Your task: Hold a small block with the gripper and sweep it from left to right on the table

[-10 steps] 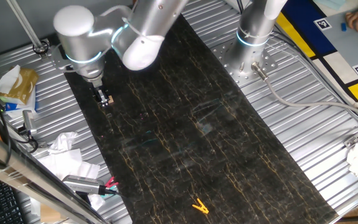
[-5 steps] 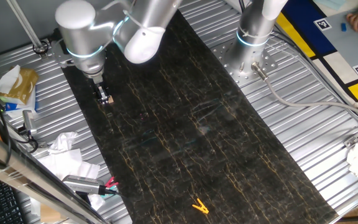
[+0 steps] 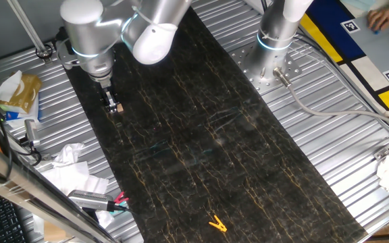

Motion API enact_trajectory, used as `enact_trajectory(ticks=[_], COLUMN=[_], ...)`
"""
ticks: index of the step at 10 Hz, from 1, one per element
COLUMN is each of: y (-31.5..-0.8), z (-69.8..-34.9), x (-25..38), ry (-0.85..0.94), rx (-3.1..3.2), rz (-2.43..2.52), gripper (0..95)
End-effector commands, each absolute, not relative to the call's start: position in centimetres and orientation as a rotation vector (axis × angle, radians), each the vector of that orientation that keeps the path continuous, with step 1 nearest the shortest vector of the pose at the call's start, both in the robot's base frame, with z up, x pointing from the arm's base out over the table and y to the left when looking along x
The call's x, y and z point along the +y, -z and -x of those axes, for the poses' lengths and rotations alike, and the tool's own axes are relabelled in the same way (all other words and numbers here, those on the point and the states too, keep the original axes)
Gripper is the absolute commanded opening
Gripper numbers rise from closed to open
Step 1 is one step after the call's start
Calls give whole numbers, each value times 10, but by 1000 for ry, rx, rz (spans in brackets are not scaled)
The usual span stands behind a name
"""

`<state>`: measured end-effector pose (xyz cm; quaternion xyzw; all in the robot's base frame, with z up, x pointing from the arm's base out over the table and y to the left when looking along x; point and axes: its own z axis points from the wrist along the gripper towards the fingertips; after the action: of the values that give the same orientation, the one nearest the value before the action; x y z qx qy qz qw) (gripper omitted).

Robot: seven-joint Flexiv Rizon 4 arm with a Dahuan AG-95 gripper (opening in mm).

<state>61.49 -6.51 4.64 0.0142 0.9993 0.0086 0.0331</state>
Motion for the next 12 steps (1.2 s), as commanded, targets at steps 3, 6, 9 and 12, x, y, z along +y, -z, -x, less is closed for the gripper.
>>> enact_trajectory(ticks=[3,6,9,12], y=[-47,-47,-46,-46], z=[-615,-615,-615,-614], x=[-66,-66,-67,-67], ry=[-24,-33,-35,-36], rx=[3057,3044,3041,3039], rz=[-36,-26,-25,-23], gripper=[190,190,380,380])
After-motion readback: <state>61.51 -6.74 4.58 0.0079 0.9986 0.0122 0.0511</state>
